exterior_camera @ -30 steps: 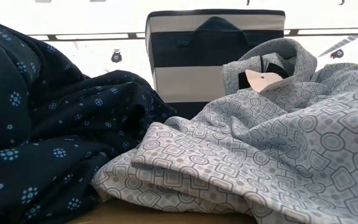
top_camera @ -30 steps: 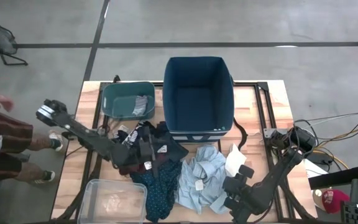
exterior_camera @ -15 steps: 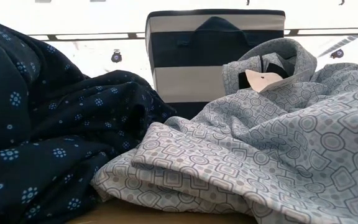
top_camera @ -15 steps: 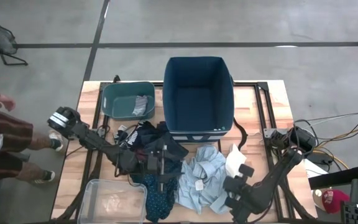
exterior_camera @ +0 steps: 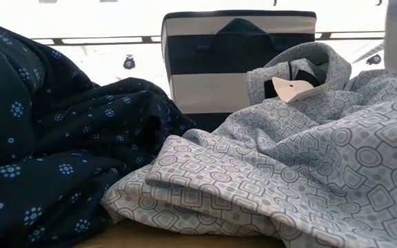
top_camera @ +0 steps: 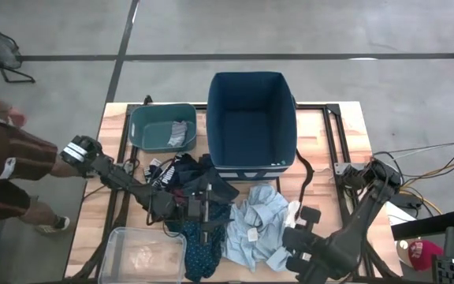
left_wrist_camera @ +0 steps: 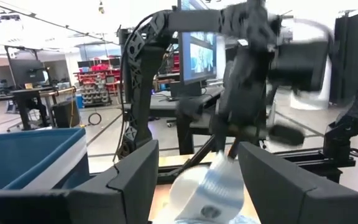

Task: Pick & Place Cloths
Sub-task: Put the white sock into the blue bin

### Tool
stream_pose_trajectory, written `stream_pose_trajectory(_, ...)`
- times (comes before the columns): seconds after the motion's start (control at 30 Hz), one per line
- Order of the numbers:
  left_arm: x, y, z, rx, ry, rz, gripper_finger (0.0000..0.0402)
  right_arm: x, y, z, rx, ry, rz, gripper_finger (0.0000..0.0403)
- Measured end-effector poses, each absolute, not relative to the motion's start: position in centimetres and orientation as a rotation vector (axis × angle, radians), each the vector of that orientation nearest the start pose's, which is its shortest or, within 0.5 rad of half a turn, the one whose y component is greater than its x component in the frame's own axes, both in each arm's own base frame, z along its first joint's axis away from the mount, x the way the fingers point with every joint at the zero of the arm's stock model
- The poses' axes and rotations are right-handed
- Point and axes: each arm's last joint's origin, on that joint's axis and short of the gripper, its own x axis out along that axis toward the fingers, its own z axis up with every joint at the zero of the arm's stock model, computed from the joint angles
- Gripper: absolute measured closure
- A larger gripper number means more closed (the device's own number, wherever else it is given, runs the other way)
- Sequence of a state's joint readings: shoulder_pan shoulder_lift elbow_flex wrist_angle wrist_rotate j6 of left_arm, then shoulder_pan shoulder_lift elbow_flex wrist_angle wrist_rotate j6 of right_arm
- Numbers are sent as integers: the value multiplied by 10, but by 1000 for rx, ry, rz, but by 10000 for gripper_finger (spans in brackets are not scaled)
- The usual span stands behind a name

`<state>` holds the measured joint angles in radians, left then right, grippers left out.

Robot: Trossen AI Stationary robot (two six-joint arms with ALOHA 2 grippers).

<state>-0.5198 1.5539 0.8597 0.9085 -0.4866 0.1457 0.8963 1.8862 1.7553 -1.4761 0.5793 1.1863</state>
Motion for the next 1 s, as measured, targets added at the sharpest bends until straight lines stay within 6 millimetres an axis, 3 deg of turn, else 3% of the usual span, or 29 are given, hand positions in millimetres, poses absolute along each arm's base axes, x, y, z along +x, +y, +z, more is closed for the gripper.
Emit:
stream_pose_trajectory(0.27,296,-154,277,42,-190,-22,174,238,265,359,-95,808,-336,394)
stream_pose_trajectory(0.47,296,-156,277,38,-194,-84,174,241,257,396,-101,692,-310,394)
stream_pose_trajectory(0.87,299,-158,274,58,-225,-94,155,270,221,417,-48,622,-425,394)
stream_pose_trajectory(1.0,299,-155,275,65,-217,14,139,280,209,417,-53,620,-467,394)
